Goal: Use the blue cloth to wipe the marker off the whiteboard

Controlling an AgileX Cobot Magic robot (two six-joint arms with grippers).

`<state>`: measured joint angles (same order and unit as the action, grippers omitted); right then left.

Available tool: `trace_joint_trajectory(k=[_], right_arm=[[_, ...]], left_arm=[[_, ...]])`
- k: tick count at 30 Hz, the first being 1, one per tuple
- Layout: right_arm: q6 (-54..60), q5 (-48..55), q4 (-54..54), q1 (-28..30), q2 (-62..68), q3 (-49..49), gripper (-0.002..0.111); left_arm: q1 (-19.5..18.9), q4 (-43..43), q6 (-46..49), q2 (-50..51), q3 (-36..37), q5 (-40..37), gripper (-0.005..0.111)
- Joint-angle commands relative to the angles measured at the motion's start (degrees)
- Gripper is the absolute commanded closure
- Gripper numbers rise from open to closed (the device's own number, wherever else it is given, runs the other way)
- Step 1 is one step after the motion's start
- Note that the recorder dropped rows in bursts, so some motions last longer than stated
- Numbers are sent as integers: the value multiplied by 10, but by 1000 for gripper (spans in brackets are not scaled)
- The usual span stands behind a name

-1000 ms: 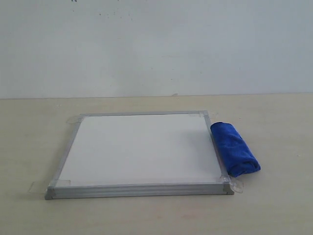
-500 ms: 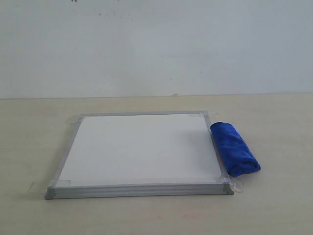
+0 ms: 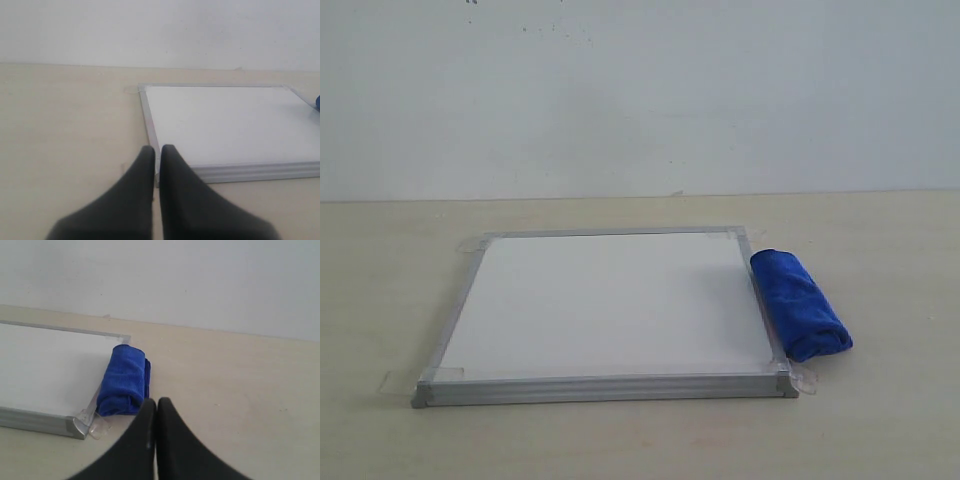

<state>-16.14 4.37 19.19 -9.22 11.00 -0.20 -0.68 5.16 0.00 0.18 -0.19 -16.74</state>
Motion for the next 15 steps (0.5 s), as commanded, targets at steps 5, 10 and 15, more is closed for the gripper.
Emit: trace_joint_trajectory(k=[5, 10, 15], right_arm=[[207, 15, -174, -6, -6, 2, 108], [173, 42, -166, -6, -20, 2, 108], [161, 80, -167, -6, -39, 2, 108]], left_arm=[[1, 0, 0, -2, 2, 2, 103], [1, 0, 0, -2, 2, 2, 103], [1, 0, 0, -2, 2, 2, 103]])
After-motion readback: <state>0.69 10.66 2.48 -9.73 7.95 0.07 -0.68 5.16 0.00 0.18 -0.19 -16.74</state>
